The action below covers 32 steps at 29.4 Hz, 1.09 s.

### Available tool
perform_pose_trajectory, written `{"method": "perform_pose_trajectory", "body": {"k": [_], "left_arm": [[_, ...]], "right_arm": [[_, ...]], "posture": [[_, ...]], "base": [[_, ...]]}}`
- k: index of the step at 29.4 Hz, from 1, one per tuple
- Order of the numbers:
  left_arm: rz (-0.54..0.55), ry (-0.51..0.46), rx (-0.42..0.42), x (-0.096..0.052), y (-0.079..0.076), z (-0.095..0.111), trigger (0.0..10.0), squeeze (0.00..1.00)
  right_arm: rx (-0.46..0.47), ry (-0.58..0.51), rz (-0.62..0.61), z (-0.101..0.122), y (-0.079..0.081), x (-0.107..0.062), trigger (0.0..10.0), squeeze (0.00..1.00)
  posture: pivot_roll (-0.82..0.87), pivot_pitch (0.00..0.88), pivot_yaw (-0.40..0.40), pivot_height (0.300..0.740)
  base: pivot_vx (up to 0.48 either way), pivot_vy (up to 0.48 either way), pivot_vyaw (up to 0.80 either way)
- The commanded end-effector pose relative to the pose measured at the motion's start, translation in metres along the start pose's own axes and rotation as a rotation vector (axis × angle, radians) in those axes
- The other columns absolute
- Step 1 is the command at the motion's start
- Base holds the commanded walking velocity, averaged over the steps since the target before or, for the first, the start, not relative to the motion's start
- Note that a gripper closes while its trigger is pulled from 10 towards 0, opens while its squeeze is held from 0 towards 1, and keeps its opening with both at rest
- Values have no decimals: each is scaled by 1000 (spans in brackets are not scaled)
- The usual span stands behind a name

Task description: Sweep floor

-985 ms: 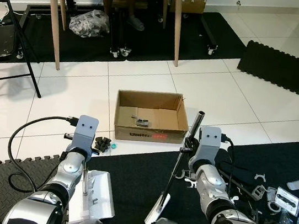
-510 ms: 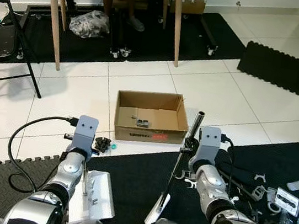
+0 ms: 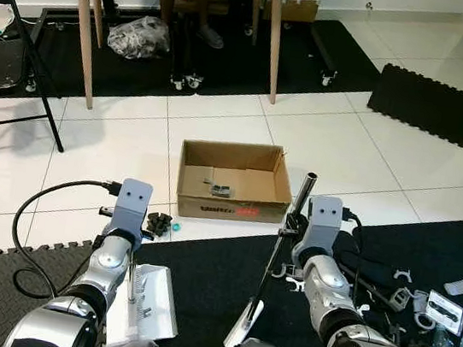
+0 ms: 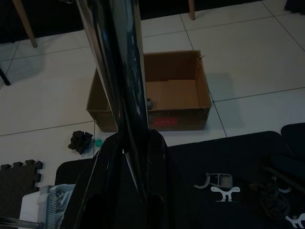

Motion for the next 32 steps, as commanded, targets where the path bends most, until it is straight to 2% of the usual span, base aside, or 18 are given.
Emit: {"method": "perform_pose_trajectory", "body": {"k": [1, 32], "left_arm": [[81, 135, 68, -13, 26, -33, 10000, 0], [99, 137, 62, -13, 28, -33, 10000, 0]], "right_arm": [[18, 60, 4, -14, 4, -4, 10000, 0], [11, 62, 10, -14, 5, -4, 10000, 0]], "posture": [[-18, 2, 33, 740], [-21, 0, 35, 740]], "base": [[0, 0, 0], [0, 0, 0]]}}
Point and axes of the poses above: a point about 5 cm out from each wrist's last joint towards the gripper, its own x axis pointing out of the wrist towards the gripper, its own z axis along the axis of the wrist's last joint, y = z × x, the point moved 5 cm from there along x, pointing out of the wrist towards the gripper, and after that the axes turned 15 degrees about -x, right-handed, at the moved point
